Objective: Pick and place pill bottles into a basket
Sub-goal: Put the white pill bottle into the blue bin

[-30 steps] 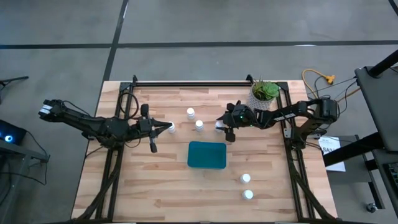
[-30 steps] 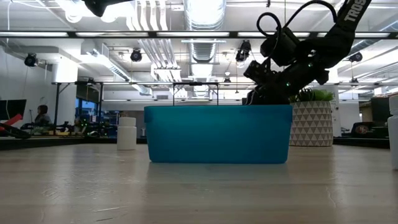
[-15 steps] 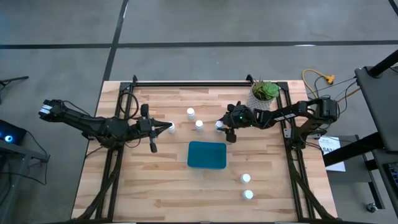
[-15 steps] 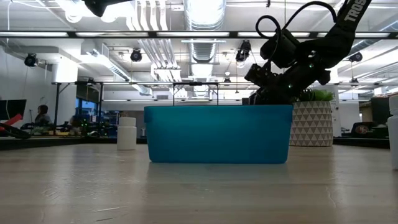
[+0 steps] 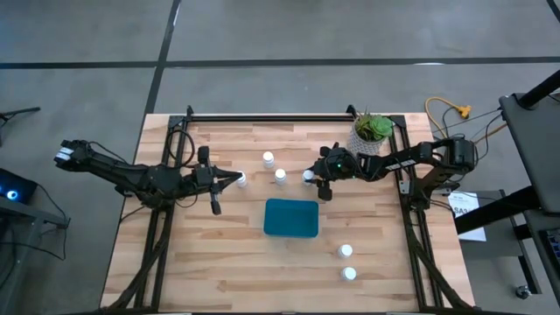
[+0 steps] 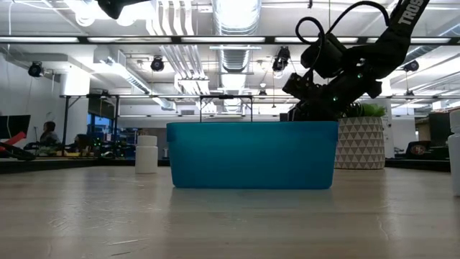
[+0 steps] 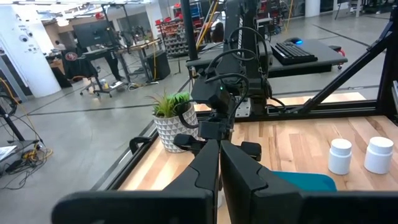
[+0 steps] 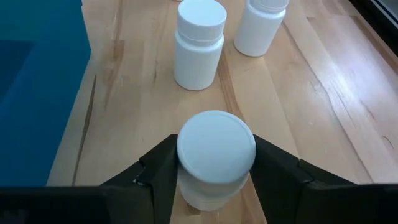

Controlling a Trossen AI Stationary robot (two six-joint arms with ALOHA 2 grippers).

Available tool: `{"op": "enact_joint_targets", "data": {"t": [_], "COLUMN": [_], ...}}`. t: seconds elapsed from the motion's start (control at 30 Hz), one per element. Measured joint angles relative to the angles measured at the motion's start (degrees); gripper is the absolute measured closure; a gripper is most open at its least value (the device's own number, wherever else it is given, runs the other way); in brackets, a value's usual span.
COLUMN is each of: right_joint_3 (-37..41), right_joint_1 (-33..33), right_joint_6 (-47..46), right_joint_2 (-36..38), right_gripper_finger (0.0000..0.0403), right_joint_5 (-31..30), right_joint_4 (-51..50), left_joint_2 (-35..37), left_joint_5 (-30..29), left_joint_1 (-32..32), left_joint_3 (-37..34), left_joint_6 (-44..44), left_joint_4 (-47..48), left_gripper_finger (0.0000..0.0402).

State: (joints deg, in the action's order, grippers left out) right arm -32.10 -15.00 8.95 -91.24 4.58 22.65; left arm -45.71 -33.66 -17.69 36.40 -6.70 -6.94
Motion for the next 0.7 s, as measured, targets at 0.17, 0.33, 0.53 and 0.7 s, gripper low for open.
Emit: {"op": "enact_joint_targets", "data": {"t": [0.17, 0.33, 0.53, 0.7], "right_joint_3": [0.0, -0.02, -0.04, 0.07], "right_joint_1": [0.0, -0.02, -0.05, -0.07], "right_joint_6": [-0.64, -1.49, -3.47, -5.81], "right_joint_2": [0.0, 0.03, 0.04, -0.11], "right_gripper_finger": [0.0252, 0.0247, 0.0253, 0.0253], "right_joint_5": [-0.93, -3.12, -3.29, -3.32], "right_joint_4": [-0.04, -0.55, -0.63, 0.85], "left_joint_2": [0.0, -0.01, 0.0, -0.02], "left_joint_5": [-0.01, 0.0, -0.01, 0.01], "left_joint_1": [-0.02, -0.02, -0.02, 0.0], "left_joint_3": [-0.02, 0.0, 0.0, -0.02], "left_joint_6": [0.0, 0.0, 0.0, -0.02], "left_joint_4": [0.0, 0.0, 0.0, -0.04], "left_gripper_finger": [0.0402, 0.0402, 0.0402, 0.0402]}}
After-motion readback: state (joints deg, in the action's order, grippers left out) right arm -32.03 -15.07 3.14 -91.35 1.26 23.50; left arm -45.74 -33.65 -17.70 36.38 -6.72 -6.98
